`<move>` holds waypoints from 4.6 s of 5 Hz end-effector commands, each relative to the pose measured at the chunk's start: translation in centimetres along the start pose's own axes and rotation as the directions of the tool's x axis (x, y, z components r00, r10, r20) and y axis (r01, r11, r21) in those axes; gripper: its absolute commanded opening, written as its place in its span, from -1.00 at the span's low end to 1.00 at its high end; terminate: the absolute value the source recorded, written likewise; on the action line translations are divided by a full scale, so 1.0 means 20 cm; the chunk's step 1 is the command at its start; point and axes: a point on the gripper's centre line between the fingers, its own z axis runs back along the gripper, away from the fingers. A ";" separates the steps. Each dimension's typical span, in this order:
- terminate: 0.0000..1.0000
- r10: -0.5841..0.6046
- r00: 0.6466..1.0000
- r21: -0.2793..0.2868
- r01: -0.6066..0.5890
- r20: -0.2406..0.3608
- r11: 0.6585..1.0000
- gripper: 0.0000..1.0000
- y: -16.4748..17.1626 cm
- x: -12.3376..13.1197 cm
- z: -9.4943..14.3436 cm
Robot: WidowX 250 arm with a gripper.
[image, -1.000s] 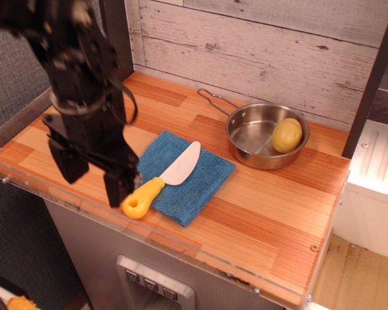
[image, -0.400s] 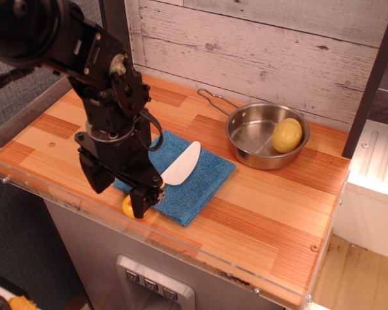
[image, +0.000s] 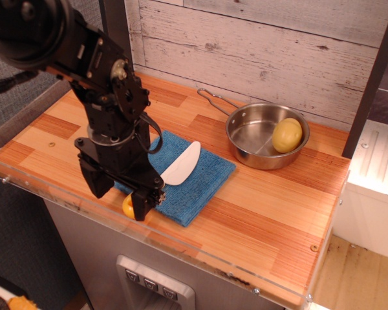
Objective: Move yellow knife to lower right corner
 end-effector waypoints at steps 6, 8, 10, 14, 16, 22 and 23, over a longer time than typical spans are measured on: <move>-1.00 0.043 0.994 -0.180 -0.025 0.096 0.983 -1.00 -0.29 0.08 0.46; -1.00 0.020 0.998 -0.008 -0.019 0.067 1.000 -1.00 -0.65 0.10 0.33; -1.00 0.097 0.995 0.048 -0.096 -0.012 0.994 -1.00 -0.68 0.06 0.08; -1.00 0.168 0.985 -0.212 -0.159 0.027 0.964 1.00 -0.63 0.04 0.28; -1.00 -0.050 0.994 -0.054 0.055 0.094 0.997 1.00 -0.30 0.08 0.63; -1.00 -0.017 1.000 -0.188 0.012 -0.024 0.982 1.00 -0.03 0.07 0.57; 1.00 -0.017 1.000 -0.188 0.012 -0.024 0.982 1.00 -0.03 0.07 0.57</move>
